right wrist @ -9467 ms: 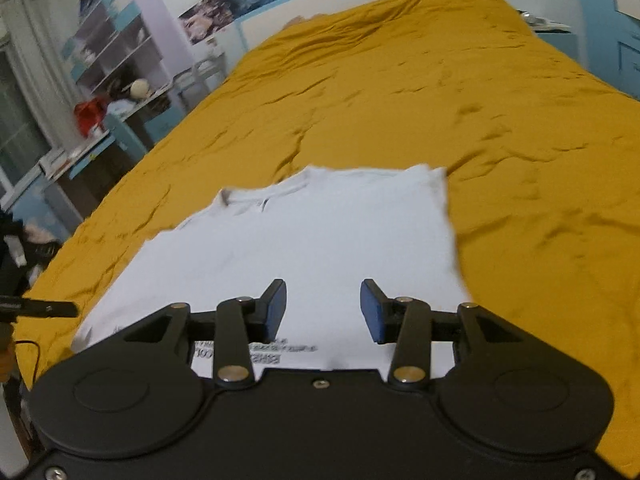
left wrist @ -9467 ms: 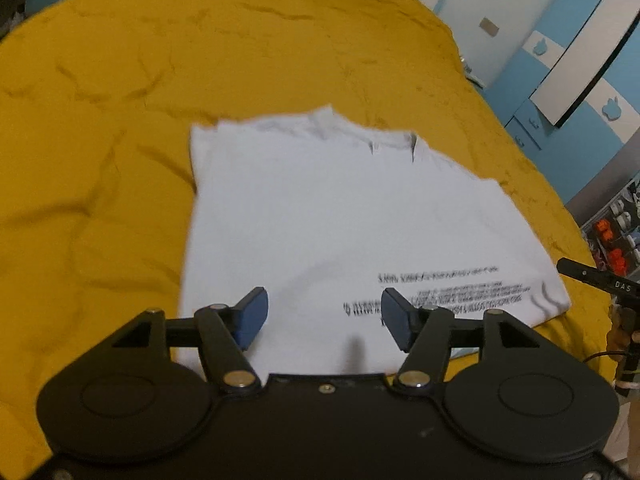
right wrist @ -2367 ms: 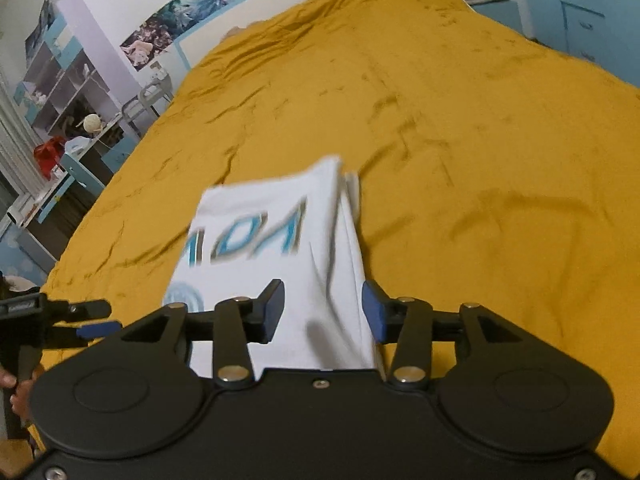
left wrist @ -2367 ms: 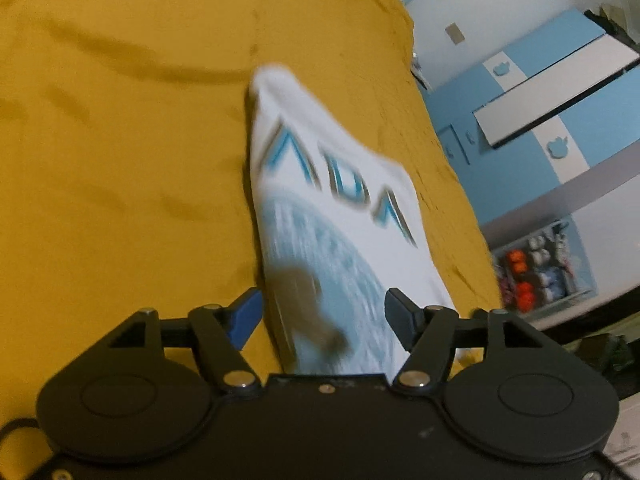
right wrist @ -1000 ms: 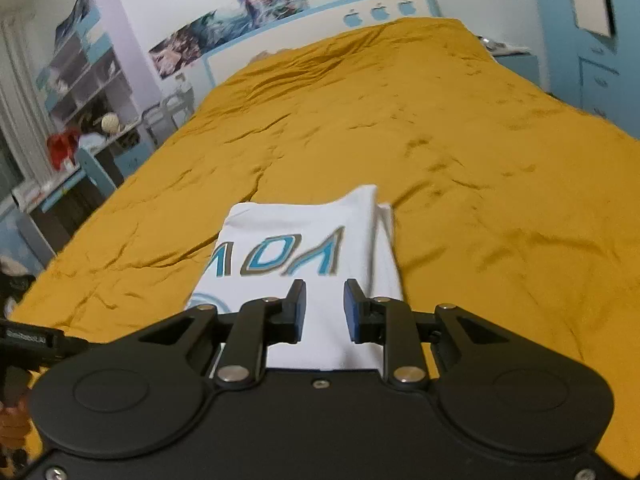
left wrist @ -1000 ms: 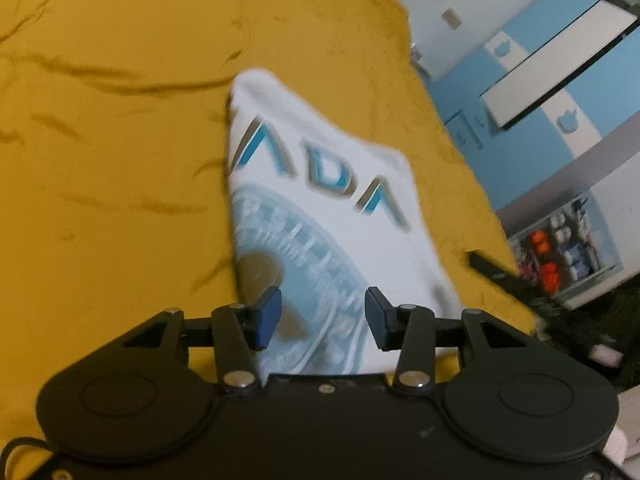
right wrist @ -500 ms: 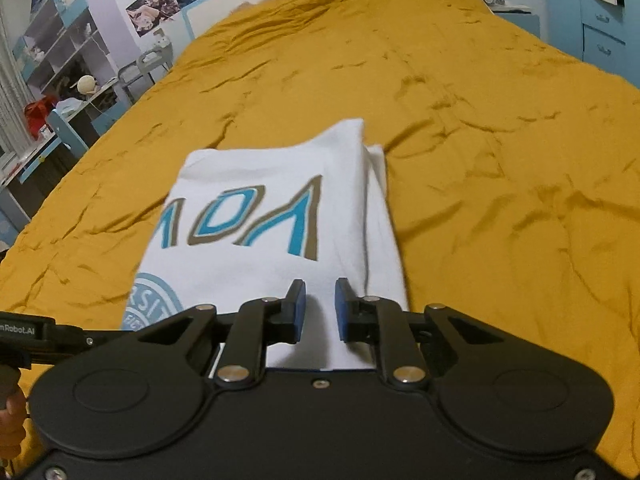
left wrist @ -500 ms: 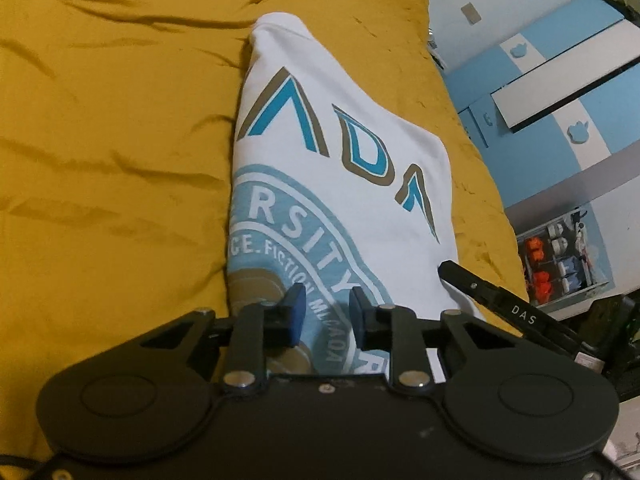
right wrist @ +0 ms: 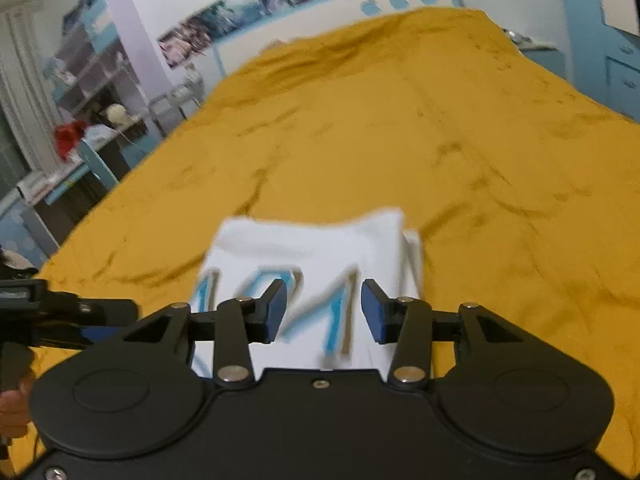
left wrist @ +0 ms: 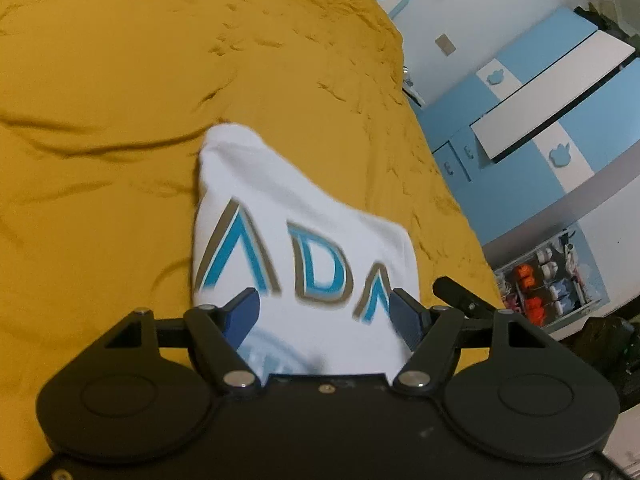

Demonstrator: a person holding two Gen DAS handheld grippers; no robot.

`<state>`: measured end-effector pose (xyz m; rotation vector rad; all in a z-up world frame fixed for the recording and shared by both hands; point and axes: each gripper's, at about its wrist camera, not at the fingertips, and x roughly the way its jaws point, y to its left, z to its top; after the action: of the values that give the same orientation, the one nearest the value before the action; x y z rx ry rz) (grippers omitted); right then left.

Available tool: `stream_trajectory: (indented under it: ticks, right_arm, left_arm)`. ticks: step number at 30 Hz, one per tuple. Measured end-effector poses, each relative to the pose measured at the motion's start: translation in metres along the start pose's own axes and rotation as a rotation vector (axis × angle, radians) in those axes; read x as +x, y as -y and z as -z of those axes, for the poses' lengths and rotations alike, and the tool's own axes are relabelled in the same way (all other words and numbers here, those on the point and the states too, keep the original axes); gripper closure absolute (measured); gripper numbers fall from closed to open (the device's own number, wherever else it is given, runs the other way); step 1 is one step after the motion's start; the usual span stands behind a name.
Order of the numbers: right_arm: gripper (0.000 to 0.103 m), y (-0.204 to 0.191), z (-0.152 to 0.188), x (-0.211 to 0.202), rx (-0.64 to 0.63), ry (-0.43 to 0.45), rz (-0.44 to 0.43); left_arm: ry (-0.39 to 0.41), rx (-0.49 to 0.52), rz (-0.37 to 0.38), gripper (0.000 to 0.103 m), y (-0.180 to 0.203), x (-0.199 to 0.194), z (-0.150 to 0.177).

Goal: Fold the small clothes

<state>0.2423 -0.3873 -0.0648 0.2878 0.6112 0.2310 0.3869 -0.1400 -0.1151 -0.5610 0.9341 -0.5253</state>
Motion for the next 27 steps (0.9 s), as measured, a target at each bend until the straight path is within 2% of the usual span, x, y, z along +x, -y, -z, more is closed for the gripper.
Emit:
stream_trajectory:
  ticks: [4,9,13,15,19,21,22,23,24,27]
  right_arm:
    - [0.060,0.008,-0.020,0.034,-0.030,-0.003,-0.002]
    - [0.060,0.034,-0.025,0.079,0.012,-0.101,0.049]
    - [0.061,0.046,-0.017,0.092,0.016,-0.126,0.105]
    - [0.058,0.049,-0.015,0.092,0.030,-0.143,0.134]
    - [0.058,0.055,-0.015,0.066,0.105,-0.103,0.072]
    - [0.055,0.058,-0.015,0.042,0.144,-0.082,0.013]
    - [0.052,0.060,-0.014,0.030,0.158,-0.077,-0.010]
    - [0.047,0.063,-0.013,0.019,0.172,-0.077,-0.040]
    - [0.041,0.066,-0.011,0.009,0.188,-0.083,-0.070]
    - [0.034,0.082,-0.001,-0.014,0.247,-0.129,-0.168]
  left_arm:
    - [-0.016,-0.009,-0.019,0.031,-0.012,0.035,-0.025]
    - [-0.069,-0.045,-0.081,0.032,-0.032,0.071,-0.043]
    - [-0.085,-0.070,-0.072,0.032,-0.041,0.081,-0.045]
    - [-0.080,-0.071,-0.068,0.032,-0.040,0.077,-0.045]
    - [-0.051,-0.043,-0.049,0.029,-0.027,0.047,-0.038]
    - [-0.034,-0.007,-0.022,0.019,-0.021,0.021,-0.029]
    - [-0.025,0.011,-0.012,0.007,-0.019,0.007,-0.023]
    - [-0.017,0.026,-0.003,0.000,-0.019,-0.005,-0.017]
    - [-0.003,0.041,0.013,0.000,-0.020,-0.018,-0.009]
    - [0.004,0.043,0.051,0.000,-0.035,-0.040,0.012]
